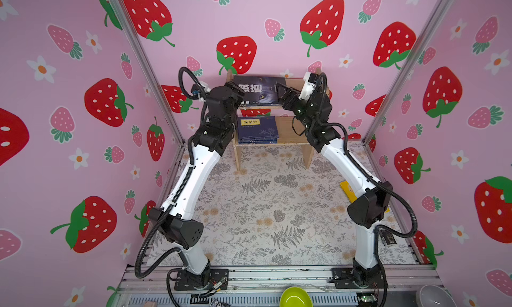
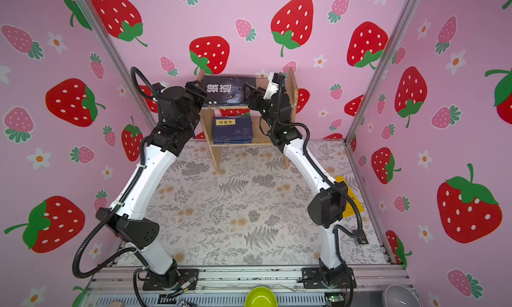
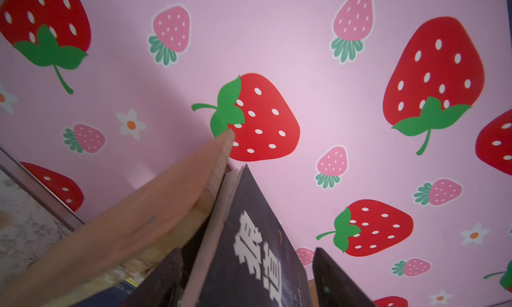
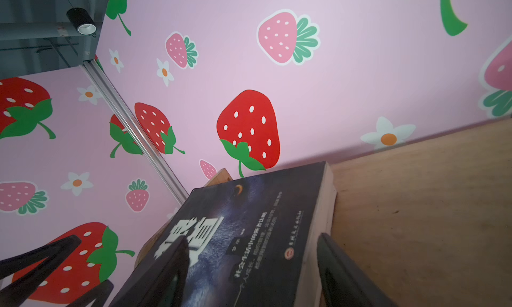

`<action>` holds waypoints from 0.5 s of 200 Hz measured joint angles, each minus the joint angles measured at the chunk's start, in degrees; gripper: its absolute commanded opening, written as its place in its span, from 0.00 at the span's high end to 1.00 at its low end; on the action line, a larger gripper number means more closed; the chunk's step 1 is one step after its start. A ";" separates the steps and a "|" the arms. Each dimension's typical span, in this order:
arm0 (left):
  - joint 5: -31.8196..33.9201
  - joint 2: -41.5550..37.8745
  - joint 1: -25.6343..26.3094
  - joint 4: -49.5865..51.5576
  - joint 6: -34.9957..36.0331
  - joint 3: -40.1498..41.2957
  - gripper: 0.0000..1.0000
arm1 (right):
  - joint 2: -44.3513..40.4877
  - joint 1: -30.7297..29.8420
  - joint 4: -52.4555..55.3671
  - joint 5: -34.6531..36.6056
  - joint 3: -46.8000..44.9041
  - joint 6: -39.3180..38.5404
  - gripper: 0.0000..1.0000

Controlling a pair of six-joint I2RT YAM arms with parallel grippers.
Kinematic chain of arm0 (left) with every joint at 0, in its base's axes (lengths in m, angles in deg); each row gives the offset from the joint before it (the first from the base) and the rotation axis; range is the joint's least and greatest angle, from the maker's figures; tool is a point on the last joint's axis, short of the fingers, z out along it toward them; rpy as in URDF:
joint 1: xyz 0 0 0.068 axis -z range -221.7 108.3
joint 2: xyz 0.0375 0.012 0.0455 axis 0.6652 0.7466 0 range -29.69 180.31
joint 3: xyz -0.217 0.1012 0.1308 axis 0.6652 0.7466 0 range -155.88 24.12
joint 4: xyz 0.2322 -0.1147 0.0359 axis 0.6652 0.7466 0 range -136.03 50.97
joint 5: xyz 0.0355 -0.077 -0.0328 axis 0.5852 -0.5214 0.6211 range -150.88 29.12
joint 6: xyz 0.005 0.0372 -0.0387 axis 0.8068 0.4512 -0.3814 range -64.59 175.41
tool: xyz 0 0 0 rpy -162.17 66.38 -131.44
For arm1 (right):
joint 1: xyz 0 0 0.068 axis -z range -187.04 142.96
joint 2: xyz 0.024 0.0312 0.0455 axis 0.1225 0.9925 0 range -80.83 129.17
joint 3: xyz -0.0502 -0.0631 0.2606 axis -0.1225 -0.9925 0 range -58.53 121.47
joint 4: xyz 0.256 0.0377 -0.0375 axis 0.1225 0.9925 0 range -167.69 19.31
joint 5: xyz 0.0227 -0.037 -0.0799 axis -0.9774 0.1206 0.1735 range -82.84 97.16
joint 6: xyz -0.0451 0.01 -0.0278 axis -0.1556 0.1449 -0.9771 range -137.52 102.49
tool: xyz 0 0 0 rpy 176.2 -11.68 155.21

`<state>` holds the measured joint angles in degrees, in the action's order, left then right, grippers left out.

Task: Stacking books/files
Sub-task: Place the book at the bookshelf.

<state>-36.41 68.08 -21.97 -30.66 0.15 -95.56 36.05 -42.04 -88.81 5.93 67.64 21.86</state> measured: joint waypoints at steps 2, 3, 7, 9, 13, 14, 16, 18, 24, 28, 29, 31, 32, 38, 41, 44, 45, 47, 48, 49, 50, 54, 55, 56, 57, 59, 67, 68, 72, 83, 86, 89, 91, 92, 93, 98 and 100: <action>-0.26 -0.46 -0.35 0.13 0.50 0.31 0.23 | 0.00 -0.07 0.00 0.02 0.00 0.02 0.26; -0.35 -0.66 -0.55 0.20 0.63 0.46 0.22 | 0.02 -0.09 0.00 0.02 0.00 0.02 0.26; -0.98 -1.70 -1.44 0.48 1.49 1.31 0.20 | 0.00 -0.15 0.00 0.11 0.00 0.02 0.26; -1.29 -2.40 -1.95 0.57 2.10 1.88 0.19 | 0.02 -0.15 0.00 0.13 0.00 0.02 0.26; -1.77 -3.28 -2.58 0.63 2.78 2.73 0.16 | 0.00 -0.15 0.00 0.20 0.00 0.02 0.26; -1.99 -3.76 -2.86 0.70 3.30 3.15 0.16 | 0.00 -0.15 0.00 0.20 0.00 0.02 0.26; -2.25 -4.28 -3.15 0.70 3.96 3.69 0.15 | 0.00 -0.17 0.00 0.24 0.00 0.02 0.26; -2.60 -4.76 -3.43 0.59 4.35 4.24 0.13 | 0.00 -0.17 0.00 0.26 0.00 0.00 0.26; -3.67 -6.75 -4.26 0.39 6.47 6.29 0.11 | 0.00 -0.22 0.00 0.35 0.00 0.02 0.26; -4.57 -7.91 -4.70 -0.13 7.82 7.72 0.10 | 0.02 -0.24 -0.02 0.39 0.00 0.02 0.26; -4.81 -8.15 -4.76 -0.15 8.07 7.98 0.10 | 0.00 -0.26 -0.02 0.39 0.00 0.02 0.26; -5.40 -8.59 -4.92 -0.33 8.74 8.55 0.09 | 0.00 -0.26 0.00 0.42 0.00 0.02 0.26; -5.70 -9.01 -5.05 -0.55 9.42 9.07 0.09 | 0.02 -0.26 0.00 0.44 0.00 0.02 0.26; -7.80 -10.45 -5.51 -1.09 11.82 10.80 0.08 | 0.00 -0.33 -0.02 0.55 0.00 0.02 0.26; -9.20 -11.08 -5.79 -1.46 13.03 11.63 0.08 | 0.00 -0.37 -0.02 0.59 0.00 0.00 0.26; -10.38 -11.50 -6.05 -1.62 14.43 12.15 0.07 | 0.00 -0.39 0.00 0.68 0.00 0.00 0.26; -11.13 -11.72 -6.23 -1.68 15.04 12.41 0.07 | 0.02 -0.42 0.00 0.70 0.00 0.00 0.26; -11.93 -11.91 -6.38 -1.75 15.54 12.66 0.07 | 0.00 -0.44 0.00 0.74 0.00 0.00 0.26; -12.46 -11.98 -6.47 -1.75 16.20 12.76 0.06 | 0.02 -0.46 0.00 0.76 0.00 0.00 0.25; -13.33 -12.11 -6.67 -1.88 16.98 12.96 0.06 | 0.00 -0.48 0.00 0.76 0.00 0.00 0.25; -13.75 -12.17 -6.75 -1.88 17.25 13.05 0.06 | 0.00 -0.50 0.00 0.79 0.00 -0.02 0.25; -16.13 -12.35 -7.17 -1.99 19.19 13.33 0.05 | 0.00 -0.52 0.02 0.83 0.00 -0.02 0.25; -16.70 -12.35 -7.26 -2.01 19.65 13.35 0.05 | 0.00 -0.55 0.02 0.85 0.00 -0.02 0.25; -17.09 -12.35 -7.32 -2.01 20.04 13.38 0.05 | 0.00 -0.57 0.04 0.87 0.00 -0.04 0.25; -17.53 -12.35 -7.41 -1.99 20.44 13.38 0.05 | 0.02 -0.59 0.04 0.87 0.00 -0.04 0.25; -18.95 -12.35 -7.65 -1.99 21.38 13.40 0.05 | 0.02 -0.63 0.04 0.94 0.00 -0.04 0.25; -23.80 -12.00 -8.57 -2.08 24.68 13.40 0.05 | 0.02 -0.79 0.11 1.20 0.00 -0.20 0.24; -24.30 -11.93 -8.66 -2.03 25.03 13.40 0.05 | 0.00 -0.79 0.13 1.22 0.00 -0.17 0.24; -26.56 -11.67 -9.11 -1.99 26.47 13.40 0.05 | 0.00 -0.90 0.17 1.33 0.00 -0.31 0.23; -32.20 -10.56 -10.34 -1.86 29.29 13.40 0.08 | 0.02 -1.18 0.33 1.84 0.00 -0.50 0.22; -33.92 -10.16 -10.78 -1.84 30.25 13.38 0.09 | 0.02 -1.25 0.35 1.86 0.00 -0.68 0.21; -35.50 -9.66 -11.17 -1.86 30.67 13.38 0.10 | 0.00 -1.31 0.39 1.97 0.00 -0.72 0.21; -36.24 -9.42 -11.37 -1.84 30.91 13.38 0.10 | 0.02 -1.36 0.42 2.03 0.00 -0.85 0.20; -36.50 -9.33 -11.45 -1.84 31.17 13.35 0.10 | 0.00 -1.38 0.42 2.05 0.00 -0.94 0.20; -37.20 -9.11 -11.65 -1.84 31.52 13.35 0.10 | 0.00 -1.40 0.42 2.08 0.00 -1.03 0.20; -39.21 -8.31 -12.24 -1.84 31.89 13.35 0.10 | 0.02 -1.49 0.42 2.23 0.00 -1.22 0.20; -39.78 -8.07 -12.41 -1.88 32.17 13.35 0.10 | 0.02 -1.51 0.42 2.25 0.00 -1.38 0.20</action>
<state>-76.19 60.02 -34.39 -32.53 32.32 -82.20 36.08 -43.55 -88.39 8.18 67.64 20.48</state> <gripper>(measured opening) 0.908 0.792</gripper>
